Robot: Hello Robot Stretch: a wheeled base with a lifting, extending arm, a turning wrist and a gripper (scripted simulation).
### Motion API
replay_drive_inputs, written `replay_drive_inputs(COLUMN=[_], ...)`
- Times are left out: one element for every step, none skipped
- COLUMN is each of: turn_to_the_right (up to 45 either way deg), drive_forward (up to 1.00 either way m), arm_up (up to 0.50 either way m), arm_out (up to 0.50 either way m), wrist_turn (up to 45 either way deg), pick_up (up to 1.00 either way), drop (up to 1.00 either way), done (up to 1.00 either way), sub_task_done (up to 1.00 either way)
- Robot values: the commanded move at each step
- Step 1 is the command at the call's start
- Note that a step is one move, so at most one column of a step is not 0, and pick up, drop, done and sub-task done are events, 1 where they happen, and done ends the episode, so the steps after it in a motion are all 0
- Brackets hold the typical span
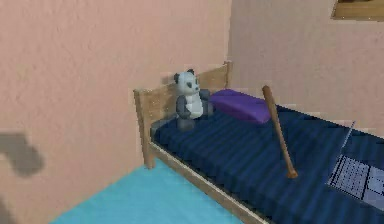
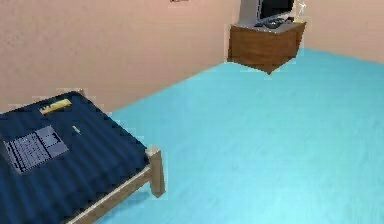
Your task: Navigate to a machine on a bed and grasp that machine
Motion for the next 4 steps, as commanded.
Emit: replay_drive_inputs(turn_to_the_right=[-42.0,0.0,45.0,36.0], drive_forward=[0.00,0.05,0.00,0.00], arm_up=[0.00,0.00,0.00,0.00], arm_out=[0.00,0.00,0.00,0.00], wrist_turn=[0.0,0.0,0.0,0.0], pick_up=[0.00,0.00,0.00,0.00], drop=[0.00,0.00,0.00,0.00], done=[0.00,0.00,0.00,0.00], sub_task_done=[0.00,0.00,0.00,0.00])
